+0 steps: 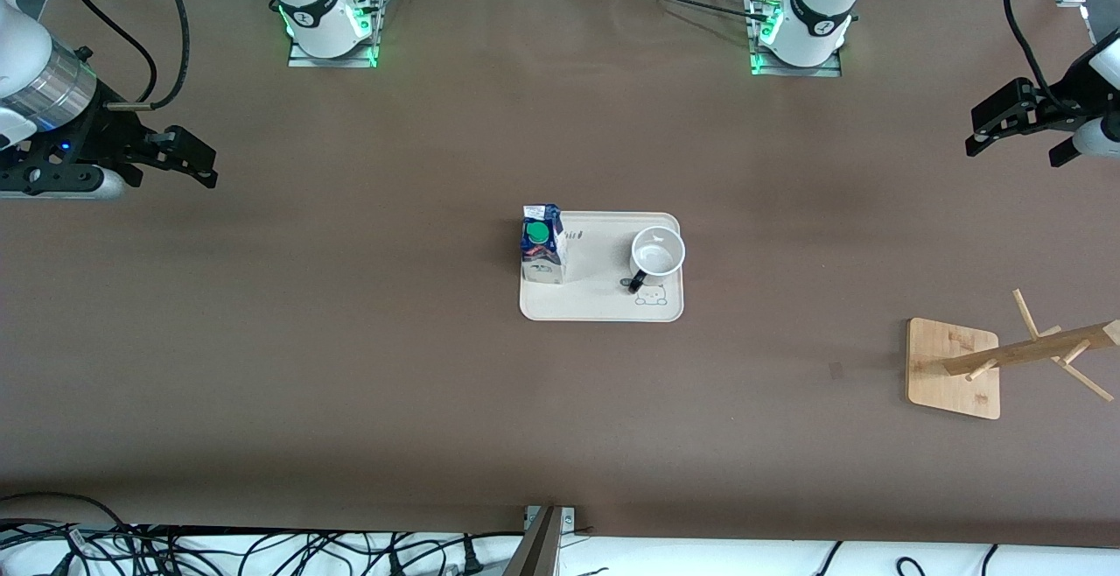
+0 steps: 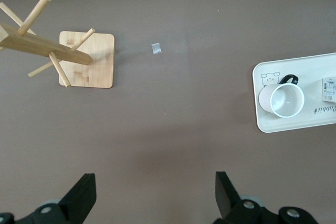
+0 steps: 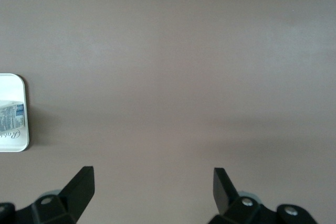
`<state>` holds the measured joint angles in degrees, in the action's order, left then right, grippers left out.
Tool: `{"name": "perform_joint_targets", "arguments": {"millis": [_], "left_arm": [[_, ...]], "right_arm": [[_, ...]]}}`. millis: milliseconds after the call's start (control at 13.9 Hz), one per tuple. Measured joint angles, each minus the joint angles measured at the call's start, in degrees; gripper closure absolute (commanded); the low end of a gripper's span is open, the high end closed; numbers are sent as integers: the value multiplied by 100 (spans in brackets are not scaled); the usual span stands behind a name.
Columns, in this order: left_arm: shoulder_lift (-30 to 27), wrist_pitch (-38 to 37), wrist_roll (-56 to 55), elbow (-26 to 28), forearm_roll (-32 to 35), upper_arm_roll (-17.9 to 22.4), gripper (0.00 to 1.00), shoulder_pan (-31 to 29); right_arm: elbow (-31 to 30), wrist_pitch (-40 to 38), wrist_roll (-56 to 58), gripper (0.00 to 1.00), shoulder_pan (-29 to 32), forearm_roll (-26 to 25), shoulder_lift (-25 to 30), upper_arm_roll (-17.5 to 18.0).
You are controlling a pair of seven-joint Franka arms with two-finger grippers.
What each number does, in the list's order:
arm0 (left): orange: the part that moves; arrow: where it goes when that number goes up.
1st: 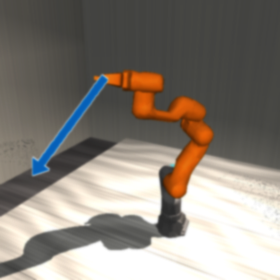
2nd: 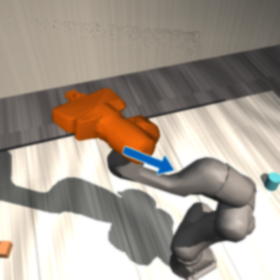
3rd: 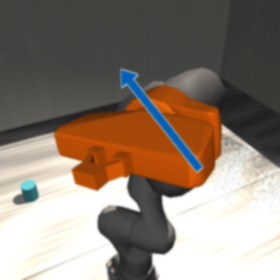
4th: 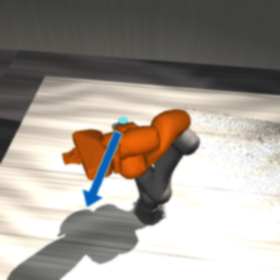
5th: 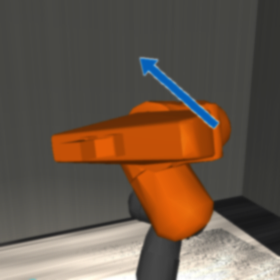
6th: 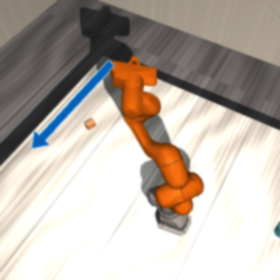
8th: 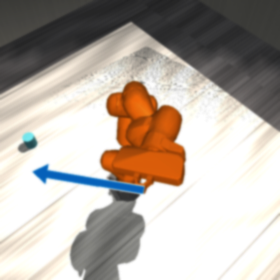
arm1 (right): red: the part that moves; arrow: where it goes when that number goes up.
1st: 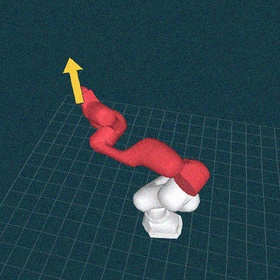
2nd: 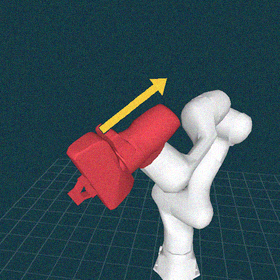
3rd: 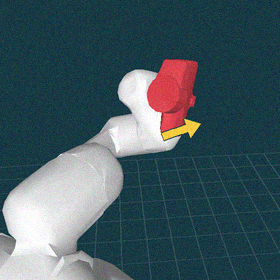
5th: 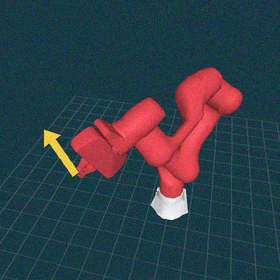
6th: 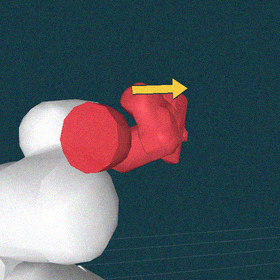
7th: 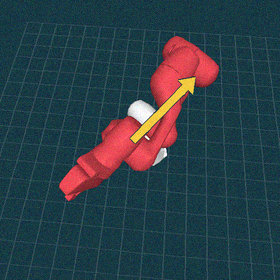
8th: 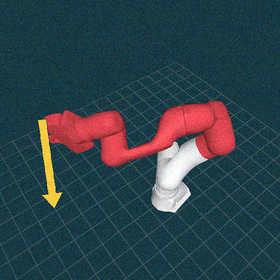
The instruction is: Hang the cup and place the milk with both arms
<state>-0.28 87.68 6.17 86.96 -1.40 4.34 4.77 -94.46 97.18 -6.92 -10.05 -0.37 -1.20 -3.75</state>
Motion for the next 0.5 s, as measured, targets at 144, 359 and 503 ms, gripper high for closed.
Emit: {"name": "perform_joint_targets", "arguments": {"millis": [144, 359, 503], "left_arm": [[1, -34, 0, -2, 0, 0, 0, 0], [1, -40, 0, -27, 0, -15, 0, 1], [-1, -44, 0, -54, 0, -51, 0, 2]], "right_arm": [[0, -1, 0, 0, 0, 0, -1, 0], [0, -1, 0, 0, 0, 0, -1, -2], [0, 11, 0, 0, 1, 0, -1, -2]]}}
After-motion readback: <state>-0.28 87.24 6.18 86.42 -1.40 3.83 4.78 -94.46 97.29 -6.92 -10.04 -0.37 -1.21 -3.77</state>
